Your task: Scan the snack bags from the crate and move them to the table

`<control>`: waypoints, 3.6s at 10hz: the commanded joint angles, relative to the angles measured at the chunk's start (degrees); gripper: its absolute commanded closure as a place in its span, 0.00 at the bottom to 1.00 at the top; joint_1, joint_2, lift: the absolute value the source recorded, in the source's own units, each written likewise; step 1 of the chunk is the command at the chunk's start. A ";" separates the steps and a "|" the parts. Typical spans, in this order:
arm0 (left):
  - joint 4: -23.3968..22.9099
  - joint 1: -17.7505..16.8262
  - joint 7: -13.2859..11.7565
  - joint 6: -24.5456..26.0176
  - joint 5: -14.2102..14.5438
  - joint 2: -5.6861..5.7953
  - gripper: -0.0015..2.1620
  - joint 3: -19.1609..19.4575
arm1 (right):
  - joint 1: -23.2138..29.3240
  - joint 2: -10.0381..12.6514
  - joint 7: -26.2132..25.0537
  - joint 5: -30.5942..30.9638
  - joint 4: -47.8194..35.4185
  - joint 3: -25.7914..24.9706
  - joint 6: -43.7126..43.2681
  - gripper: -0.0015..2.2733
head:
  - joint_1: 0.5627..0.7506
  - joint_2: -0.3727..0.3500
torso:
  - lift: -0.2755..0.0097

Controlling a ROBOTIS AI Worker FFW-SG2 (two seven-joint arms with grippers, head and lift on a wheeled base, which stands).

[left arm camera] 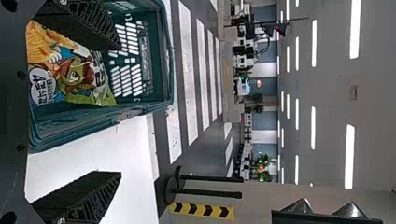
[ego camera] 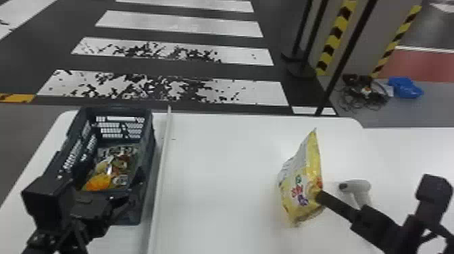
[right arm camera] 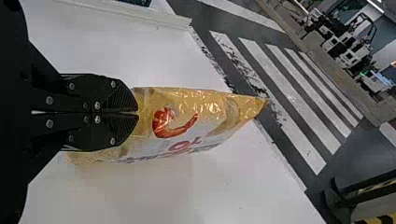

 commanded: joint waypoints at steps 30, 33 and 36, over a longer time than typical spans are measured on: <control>1.96 -0.01 1.55 -2.11 -1.29 -0.08 0.02 0.23 | -11.52 -6.57 25.62 44.97 11.71 21.21 -18.33 0.98 | 0.70 0.44 | 0.63; 2.31 -0.36 1.72 -2.81 -0.76 0.10 0.02 0.49 | -8.62 -5.52 25.10 45.85 12.41 21.73 -23.60 0.98 | 0.70 0.47 | 0.63; 2.75 -0.71 1.72 -3.16 -0.58 0.01 0.02 0.41 | -6.86 -5.17 24.92 47.08 15.57 23.23 -30.46 0.98 | 0.70 0.48 | 0.63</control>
